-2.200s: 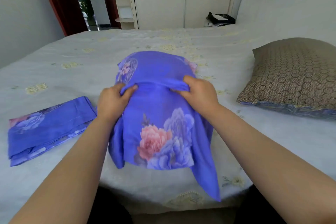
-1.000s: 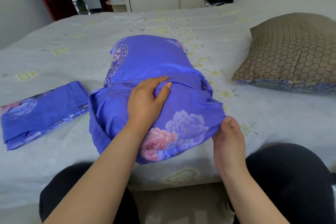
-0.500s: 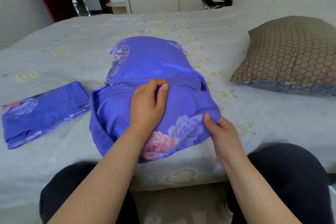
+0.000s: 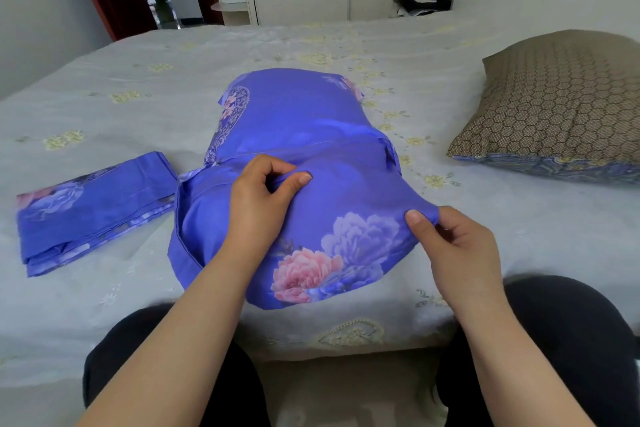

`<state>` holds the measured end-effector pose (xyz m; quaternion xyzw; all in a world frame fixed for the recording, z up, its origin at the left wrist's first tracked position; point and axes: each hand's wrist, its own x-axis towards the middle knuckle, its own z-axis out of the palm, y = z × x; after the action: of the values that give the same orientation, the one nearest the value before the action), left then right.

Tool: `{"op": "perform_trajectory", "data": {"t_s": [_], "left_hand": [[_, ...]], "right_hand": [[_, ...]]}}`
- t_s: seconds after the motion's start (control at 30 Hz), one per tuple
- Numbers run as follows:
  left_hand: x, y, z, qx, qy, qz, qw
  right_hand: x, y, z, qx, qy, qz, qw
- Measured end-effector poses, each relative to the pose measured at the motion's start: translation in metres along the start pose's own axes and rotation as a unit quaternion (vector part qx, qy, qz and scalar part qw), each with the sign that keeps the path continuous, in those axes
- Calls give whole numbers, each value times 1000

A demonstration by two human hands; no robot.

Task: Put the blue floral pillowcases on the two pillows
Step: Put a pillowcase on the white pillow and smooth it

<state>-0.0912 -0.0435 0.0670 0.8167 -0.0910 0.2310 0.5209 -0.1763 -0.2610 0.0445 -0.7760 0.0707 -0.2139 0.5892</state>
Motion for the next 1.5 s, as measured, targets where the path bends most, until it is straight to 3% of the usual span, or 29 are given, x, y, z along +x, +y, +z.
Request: {"op": "perform_trajectory", "data": {"t_s": [0.07, 0.17, 0.2, 0.23, 0.33, 0.4, 0.43, 0.47, 0.53, 0.57, 0.6, 0.67, 0.73, 0.87, 1.03, 1.17, 1.33, 1.5], "left_hand": [[0, 1, 3, 6, 0, -3, 1000], [-4, 5, 7, 13, -8, 13, 1000], [-6, 7, 9, 16, -10, 22, 1000], [-8, 9, 11, 18, -12, 32, 999], [-19, 19, 25, 19, -20, 42, 999], [-23, 24, 32, 0, -16, 30, 999], [-23, 23, 34, -6, -16, 27, 999], [-21, 20, 36, 2, -23, 32, 999], [-19, 11, 37, 41, -54, 65, 996], [-20, 5, 39, 62, -71, 80, 992], [-21, 0, 41, 81, -86, 87, 989], [-21, -9, 44, 99, -116, 73, 986], [-15, -12, 40, 79, -139, 26, 987], [7, -3, 26, -19, -134, -119, 984], [15, -6, 16, -61, -157, -177, 970], [9, -6, 12, -75, -72, -161, 981], [8, -5, 7, -24, -60, -126, 990], [2, 1, 8, 34, 10, -29, 999]], "right_hand": [[-3, -2, 3, 112, 14, 18, 993], [-6, -7, 16, 345, -16, 122, 931], [-7, -7, 22, 365, -40, 134, 920], [-6, -6, 28, 330, -59, 136, 932], [2, -4, 44, 91, -71, 83, 990], [8, -5, 47, 65, -45, 57, 995], [10, -10, 46, 131, -33, 58, 989], [10, -14, 44, 239, -26, 72, 968], [9, -24, 43, 453, -67, 114, 882], [7, -27, 45, 481, -93, 117, 864], [5, -27, 50, 456, -113, 112, 876], [5, -23, 57, 238, -104, 51, 964], [5, -15, 60, 43, -131, -33, 990], [-1, -10, 61, -141, -207, -171, 953], [5, -35, 60, -316, -234, -246, 886], [19, -40, 48, -340, -257, -224, 876], [19, -48, 56, -391, -261, -288, 834], [27, -65, 60, -427, -274, -289, 812]]}}
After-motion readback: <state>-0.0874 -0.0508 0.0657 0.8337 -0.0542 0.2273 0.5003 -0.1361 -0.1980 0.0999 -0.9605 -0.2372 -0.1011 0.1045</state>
